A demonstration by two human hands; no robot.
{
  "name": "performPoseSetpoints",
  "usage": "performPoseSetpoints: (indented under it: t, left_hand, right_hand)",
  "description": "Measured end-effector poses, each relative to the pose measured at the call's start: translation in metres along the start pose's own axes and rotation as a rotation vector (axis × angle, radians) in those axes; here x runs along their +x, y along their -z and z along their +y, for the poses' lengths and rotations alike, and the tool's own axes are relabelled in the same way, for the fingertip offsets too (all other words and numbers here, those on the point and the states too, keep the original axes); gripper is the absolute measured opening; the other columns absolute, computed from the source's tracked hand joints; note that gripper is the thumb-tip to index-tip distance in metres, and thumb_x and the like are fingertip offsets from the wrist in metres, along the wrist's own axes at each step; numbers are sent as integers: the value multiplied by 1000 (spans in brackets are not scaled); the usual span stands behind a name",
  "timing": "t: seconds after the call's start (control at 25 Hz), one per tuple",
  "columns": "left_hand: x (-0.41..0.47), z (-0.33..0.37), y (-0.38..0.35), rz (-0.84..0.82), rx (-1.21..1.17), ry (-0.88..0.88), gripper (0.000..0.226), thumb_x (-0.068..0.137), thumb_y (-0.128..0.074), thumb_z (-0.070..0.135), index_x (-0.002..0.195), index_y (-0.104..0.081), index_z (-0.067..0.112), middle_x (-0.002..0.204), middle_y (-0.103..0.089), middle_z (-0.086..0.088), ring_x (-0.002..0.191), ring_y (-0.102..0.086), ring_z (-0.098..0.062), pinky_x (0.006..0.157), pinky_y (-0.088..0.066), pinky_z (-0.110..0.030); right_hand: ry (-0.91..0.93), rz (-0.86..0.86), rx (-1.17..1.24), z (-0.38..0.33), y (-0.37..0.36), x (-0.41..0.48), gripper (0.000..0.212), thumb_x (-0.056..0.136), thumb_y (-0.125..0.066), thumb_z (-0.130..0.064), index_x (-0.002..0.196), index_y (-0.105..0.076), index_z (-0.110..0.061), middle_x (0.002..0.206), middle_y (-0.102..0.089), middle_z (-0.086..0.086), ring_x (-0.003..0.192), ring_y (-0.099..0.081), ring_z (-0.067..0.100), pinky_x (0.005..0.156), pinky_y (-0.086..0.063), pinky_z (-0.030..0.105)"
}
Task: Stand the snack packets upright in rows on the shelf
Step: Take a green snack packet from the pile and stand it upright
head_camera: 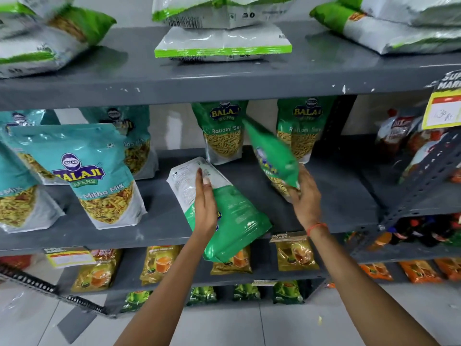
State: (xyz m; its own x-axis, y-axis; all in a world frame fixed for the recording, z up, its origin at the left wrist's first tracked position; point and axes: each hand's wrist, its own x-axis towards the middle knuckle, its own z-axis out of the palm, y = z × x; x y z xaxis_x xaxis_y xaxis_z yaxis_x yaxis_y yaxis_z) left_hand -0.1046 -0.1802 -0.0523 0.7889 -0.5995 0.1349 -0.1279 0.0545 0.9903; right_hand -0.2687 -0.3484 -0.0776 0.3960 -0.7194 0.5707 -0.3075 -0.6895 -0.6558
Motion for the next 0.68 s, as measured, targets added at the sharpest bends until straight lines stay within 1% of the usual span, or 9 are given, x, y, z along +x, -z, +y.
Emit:
performPoseSetpoints:
  t: [0.04, 0.08, 0.16, 0.24, 0.32, 0.4, 0.48, 0.56, 0.68]
  left_hand:
    - [6, 5, -12, -84, 21, 9, 51, 98, -36, 34, 146, -22, 20, 154, -26, 2, 138, -26, -9, 101, -22, -4]
    - [14, 10, -27, -192, 62, 24, 53, 97, -43, 24, 145, -24, 13, 153, -28, -5, 137, -29, -13, 97, -26, -3]
    - [30, 21, -57, -414, 140, 82, 62, 92, -54, 13, 144, -21, 4, 154, -26, -14, 139, -28, -22, 106, -28, -16]
    - [43, 27, -82, -601, 175, 191, 76, 84, -65, 15, 144, -19, 4, 154, -26, -13, 141, -27, -24, 114, -25, -31]
    - [51, 29, -97, -755, 107, 315, 83, 71, -76, 18, 140, -31, 7, 147, -40, -11, 136, -38, -25, 113, -29, -36]
    - [47, 21, -99, -862, -38, 394, 80, 62, -79, 18, 133, -44, 10, 136, -55, -9, 126, -51, -23, 108, -39, -37]
    - [40, 13, -98, -883, -128, 408, 63, 64, -79, 16, 123, -55, 16, 123, -66, -1, 116, -59, -18, 100, -48, -32]
    - [31, 9, -93, -827, -169, 408, 49, 65, -78, 15, 111, -62, 20, 114, -71, 3, 108, -64, -14, 97, -50, -32]
    - [14, 14, -81, -697, -145, 382, 52, 56, -83, 21, 105, -66, 19, 112, -71, 1, 103, -67, -15, 97, -50, -34]
  right_hand:
    - [-65, 29, 125, 0, 10, 8, 40, 84, -66, -5, 122, -57, 1, 124, -63, 22, 118, -57, 30, 97, -45, 32]
    - [-131, 18, 250, 1, 21, 16, 34, 86, -66, -10, 117, -59, -1, 117, -67, 21, 109, -63, 26, 89, -50, 28]
    - [-257, -54, 471, 5, 40, 29, 28, 87, -65, -12, 114, -61, -5, 111, -70, 16, 102, -66, 22, 88, -53, 30]
    - [-357, -138, 693, 12, 57, 33, 25, 86, -64, -8, 112, -63, -10, 107, -73, 6, 102, -67, 22, 90, -54, 36]
    - [-435, -245, 876, 21, 70, 33, 29, 81, -68, -12, 109, -64, -15, 102, -76, -4, 101, -68, 17, 90, -54, 31]
    - [-526, -345, 999, 28, 80, 30, 46, 66, -79, -26, 108, -64, -15, 100, -77, -5, 98, -69, 14, 89, -55, 31]
    - [-581, -406, 1041, 32, 85, 28, 66, 49, -90, -36, 106, -64, -13, 97, -77, -3, 95, -70, 14, 87, -57, 31]
    - [-603, -434, 1058, 29, 84, 26, 76, 40, -93, -39, 105, -63, -11, 95, -77, -2, 92, -71, 14, 86, -58, 29]
    - [-617, -451, 1062, 20, 85, 23, 65, 46, -90, -34, 102, -65, -13, 94, -77, -2, 92, -70, 14, 82, -59, 27]
